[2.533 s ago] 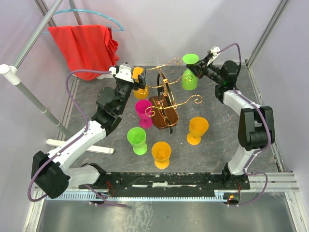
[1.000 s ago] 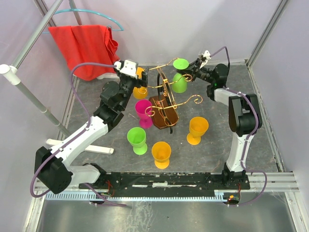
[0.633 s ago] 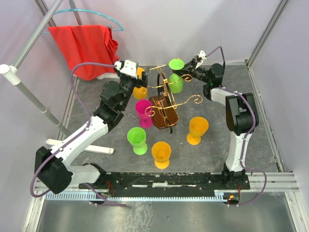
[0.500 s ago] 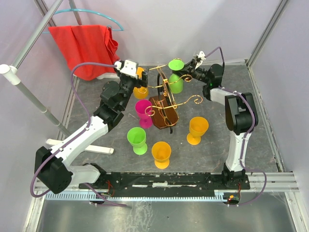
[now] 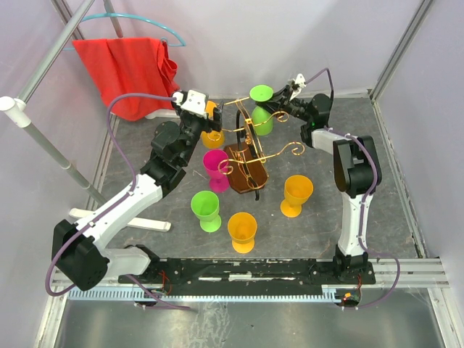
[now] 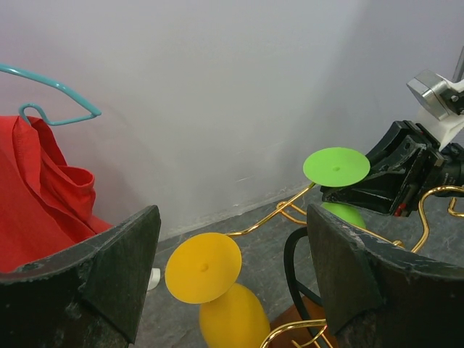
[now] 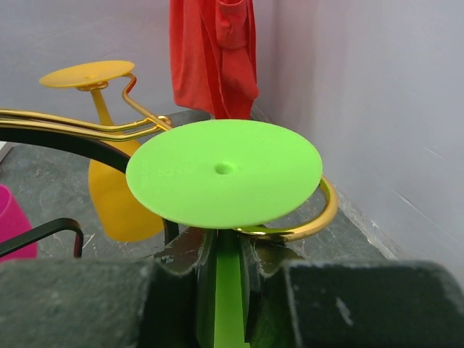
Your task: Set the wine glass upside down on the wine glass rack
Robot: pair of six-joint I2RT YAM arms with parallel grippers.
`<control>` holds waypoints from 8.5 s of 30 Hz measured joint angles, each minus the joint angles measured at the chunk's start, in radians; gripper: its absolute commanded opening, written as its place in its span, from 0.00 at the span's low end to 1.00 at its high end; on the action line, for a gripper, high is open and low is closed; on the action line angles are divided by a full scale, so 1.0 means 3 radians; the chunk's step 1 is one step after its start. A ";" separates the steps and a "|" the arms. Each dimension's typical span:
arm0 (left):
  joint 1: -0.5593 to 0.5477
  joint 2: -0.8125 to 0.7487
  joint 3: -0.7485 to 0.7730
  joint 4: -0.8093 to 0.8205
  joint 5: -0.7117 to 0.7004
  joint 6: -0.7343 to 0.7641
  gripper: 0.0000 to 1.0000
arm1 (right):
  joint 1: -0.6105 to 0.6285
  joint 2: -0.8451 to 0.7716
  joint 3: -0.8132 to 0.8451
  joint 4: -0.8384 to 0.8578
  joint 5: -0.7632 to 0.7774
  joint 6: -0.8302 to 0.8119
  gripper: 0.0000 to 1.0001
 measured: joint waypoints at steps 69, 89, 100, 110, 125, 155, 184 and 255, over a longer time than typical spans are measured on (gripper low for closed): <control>0.0000 0.0000 -0.0001 0.0006 0.0001 -0.0001 0.90 | 0.0053 -0.0523 -0.1090 0.0240 0.0881 -0.0290 0.60; 0.0000 0.0000 -0.0006 -0.0051 -0.0009 -0.0004 0.91 | -0.0326 -0.1148 -0.1528 -0.0298 0.1334 -0.0528 0.62; 0.0000 0.0058 0.0179 -0.0167 0.0060 -0.0009 0.92 | -0.0388 -0.2291 -0.1013 -0.2963 0.2516 -0.0966 0.64; 0.0000 0.0028 0.0750 -0.1247 -0.0473 -0.0278 0.93 | -0.0383 -0.2777 -0.0523 -0.4556 0.3137 -0.0858 0.70; 0.0000 -0.0818 0.0430 -0.3415 -0.1036 -0.1815 0.99 | -0.0383 -0.2380 0.0402 -0.5231 0.3344 -0.0498 0.69; 0.0000 0.0093 -0.0126 -0.3138 -0.0540 -0.2445 0.44 | -0.0383 -0.2810 0.0051 -0.5235 0.3454 -0.0556 0.70; 0.0000 -0.1144 0.0449 -0.2481 -0.2608 -0.1003 0.03 | -0.0383 -0.2684 0.0529 -0.5133 0.2875 -0.0394 0.68; -0.0345 0.1020 0.0479 0.2444 0.0177 0.0951 0.04 | 0.0450 -0.0732 0.1719 -0.2344 0.1249 0.4105 0.25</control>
